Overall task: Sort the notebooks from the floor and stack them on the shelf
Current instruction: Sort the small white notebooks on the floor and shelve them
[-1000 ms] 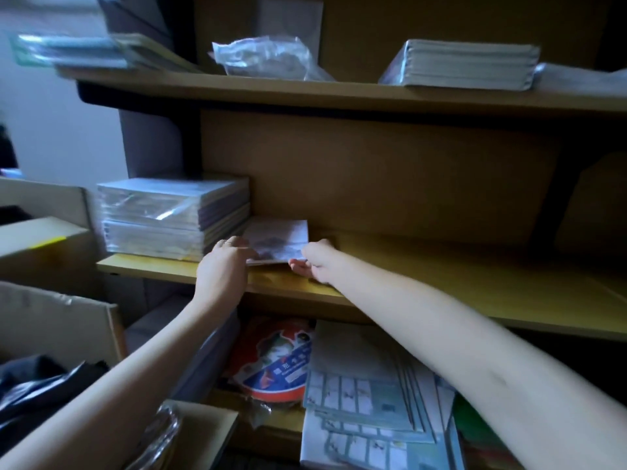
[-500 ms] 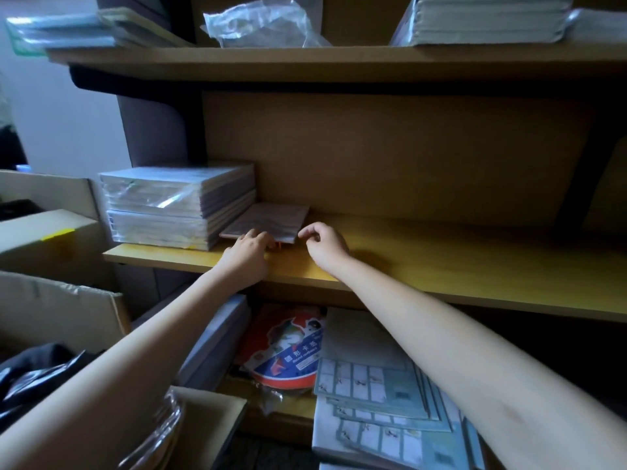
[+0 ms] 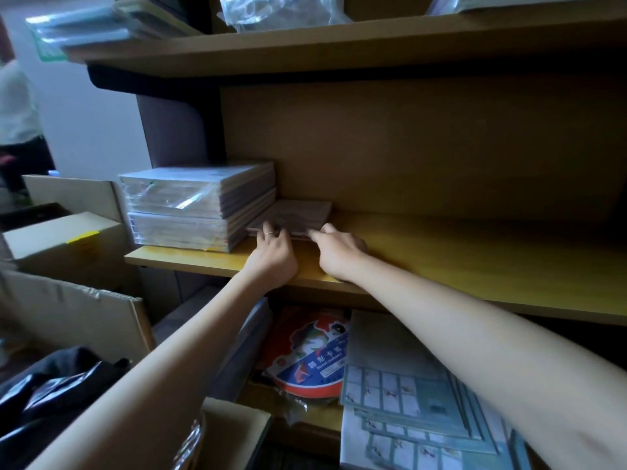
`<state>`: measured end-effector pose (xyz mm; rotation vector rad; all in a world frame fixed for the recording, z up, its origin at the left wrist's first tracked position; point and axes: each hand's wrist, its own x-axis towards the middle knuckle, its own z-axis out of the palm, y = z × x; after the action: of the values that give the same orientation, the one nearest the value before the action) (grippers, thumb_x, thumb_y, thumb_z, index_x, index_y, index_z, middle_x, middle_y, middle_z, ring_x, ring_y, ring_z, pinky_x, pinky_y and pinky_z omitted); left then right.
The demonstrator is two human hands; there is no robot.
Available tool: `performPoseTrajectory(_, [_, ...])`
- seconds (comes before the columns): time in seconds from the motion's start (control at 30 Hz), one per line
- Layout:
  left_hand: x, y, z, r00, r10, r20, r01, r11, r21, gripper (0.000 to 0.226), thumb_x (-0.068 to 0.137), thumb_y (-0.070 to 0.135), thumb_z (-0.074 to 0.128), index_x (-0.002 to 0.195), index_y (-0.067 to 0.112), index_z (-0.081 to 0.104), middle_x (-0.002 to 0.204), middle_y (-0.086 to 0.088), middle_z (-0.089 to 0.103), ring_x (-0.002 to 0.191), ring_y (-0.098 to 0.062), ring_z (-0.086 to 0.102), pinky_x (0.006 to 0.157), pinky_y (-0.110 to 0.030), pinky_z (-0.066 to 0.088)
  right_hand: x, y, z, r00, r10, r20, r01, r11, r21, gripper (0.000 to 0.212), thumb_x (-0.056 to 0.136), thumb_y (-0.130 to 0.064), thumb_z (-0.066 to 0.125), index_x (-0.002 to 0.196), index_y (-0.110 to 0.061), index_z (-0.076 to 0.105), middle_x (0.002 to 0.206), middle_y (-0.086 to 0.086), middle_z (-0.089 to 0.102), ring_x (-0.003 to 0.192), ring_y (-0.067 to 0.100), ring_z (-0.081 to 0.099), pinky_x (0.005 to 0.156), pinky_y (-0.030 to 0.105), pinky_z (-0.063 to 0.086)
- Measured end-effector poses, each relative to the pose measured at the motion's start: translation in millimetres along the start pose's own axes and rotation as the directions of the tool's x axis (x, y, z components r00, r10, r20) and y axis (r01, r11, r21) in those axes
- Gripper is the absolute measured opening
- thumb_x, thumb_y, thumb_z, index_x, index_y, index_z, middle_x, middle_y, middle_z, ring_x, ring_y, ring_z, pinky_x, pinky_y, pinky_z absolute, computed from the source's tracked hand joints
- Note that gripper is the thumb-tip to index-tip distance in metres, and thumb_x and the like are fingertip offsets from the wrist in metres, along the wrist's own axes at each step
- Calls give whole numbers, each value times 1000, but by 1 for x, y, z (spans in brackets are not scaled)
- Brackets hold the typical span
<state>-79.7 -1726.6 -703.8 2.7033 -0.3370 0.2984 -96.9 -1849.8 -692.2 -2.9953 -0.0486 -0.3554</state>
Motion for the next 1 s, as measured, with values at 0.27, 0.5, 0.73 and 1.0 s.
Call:
performPoseTrajectory(0.27, [4, -3, -4, 995, 14, 100, -20, 998, 59, 67, 86, 8, 38, 150, 13, 19, 150, -14, 33, 132, -28, 39, 102, -32, 34, -8, 3, 3, 997, -20, -79, 22, 999, 31, 57, 95, -3, 30, 141, -36, 36, 149, -5, 32, 122, 30, 46, 94, 36, 43])
performPoseTrajectory(0.5, [10, -1, -8, 989, -45, 142, 36, 997, 65, 70, 85, 13, 39, 151, 16, 15, 150, -14, 34, 132, -29, 39, 105, -34, 35, -10, 3, 2, 994, -78, -76, 76, 996, -36, 45, 97, -24, 31, 142, -31, 37, 153, -4, 24, 130, 27, 38, 99, 38, 35])
performPoseTrajectory(0.73, [14, -4, -5, 989, -48, 140, 36, 995, 90, 72, 86, 14, 39, 151, 18, 11, 150, -14, 34, 131, -29, 40, 102, -31, 34, -5, 13, 2, 988, -5, 153, -2, 999, 47, 56, 97, -38, 23, 150, -23, 15, 157, -1, 17, 142, 23, 15, 114, 44, 9])
performPoseTrajectory(1.0, [18, -4, -6, 978, -70, 199, 46, 992, 118, 69, 89, 22, 33, 152, 18, 3, 155, -12, 23, 138, -30, 29, 108, -36, 28, -1, 5, 1, 979, 89, 185, -91, 996, 5, 56, 97, -44, 20, 150, -24, 17, 156, 0, 20, 142, 24, 17, 113, 42, 12])
